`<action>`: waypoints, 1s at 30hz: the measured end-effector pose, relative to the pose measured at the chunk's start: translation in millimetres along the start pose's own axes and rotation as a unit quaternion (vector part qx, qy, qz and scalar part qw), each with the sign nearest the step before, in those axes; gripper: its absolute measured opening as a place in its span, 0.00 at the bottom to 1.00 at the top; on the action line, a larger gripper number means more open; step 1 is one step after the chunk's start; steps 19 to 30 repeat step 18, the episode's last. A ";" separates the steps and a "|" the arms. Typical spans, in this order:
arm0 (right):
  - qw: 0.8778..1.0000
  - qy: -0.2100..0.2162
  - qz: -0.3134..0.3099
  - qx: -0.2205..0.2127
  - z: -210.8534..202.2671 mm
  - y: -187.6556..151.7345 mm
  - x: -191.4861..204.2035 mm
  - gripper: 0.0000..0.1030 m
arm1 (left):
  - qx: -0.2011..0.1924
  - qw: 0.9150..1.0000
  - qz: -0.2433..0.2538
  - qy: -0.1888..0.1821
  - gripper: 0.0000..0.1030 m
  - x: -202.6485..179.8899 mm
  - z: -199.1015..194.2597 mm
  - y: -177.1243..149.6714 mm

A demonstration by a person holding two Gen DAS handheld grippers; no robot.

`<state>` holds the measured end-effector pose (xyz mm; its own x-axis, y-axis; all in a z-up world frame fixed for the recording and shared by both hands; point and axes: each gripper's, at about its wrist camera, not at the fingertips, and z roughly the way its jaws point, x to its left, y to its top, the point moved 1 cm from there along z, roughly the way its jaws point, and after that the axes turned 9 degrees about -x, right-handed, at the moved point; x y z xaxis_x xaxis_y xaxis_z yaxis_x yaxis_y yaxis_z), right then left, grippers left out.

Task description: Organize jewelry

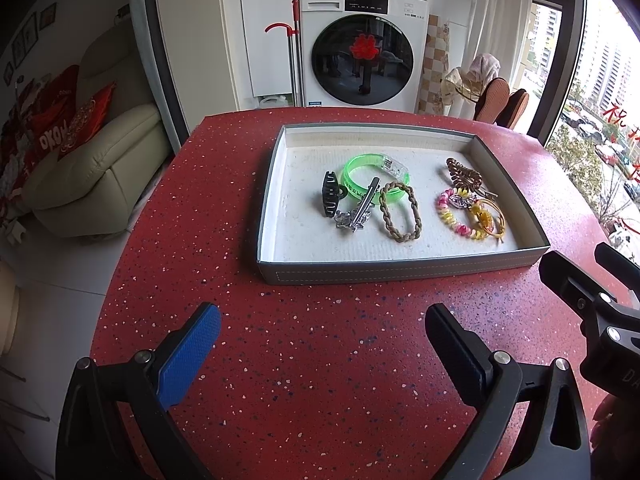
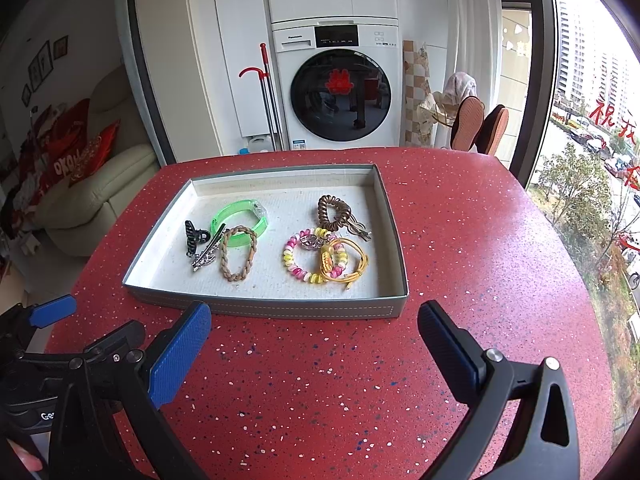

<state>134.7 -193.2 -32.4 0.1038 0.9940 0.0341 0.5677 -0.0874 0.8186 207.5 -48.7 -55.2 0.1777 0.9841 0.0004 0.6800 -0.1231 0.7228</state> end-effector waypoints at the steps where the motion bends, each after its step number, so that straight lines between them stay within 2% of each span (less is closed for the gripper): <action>1: 1.000 0.000 0.000 0.000 0.2 -0.2 -0.2 1.00 | 0.000 1.000 0.000 0.000 1.00 -0.2 0.1 -0.1; 30: 1.000 0.000 0.001 0.002 0.7 -1.5 0.9 1.00 | 0.001 1.000 0.003 -0.003 1.00 0.9 2.5 0.6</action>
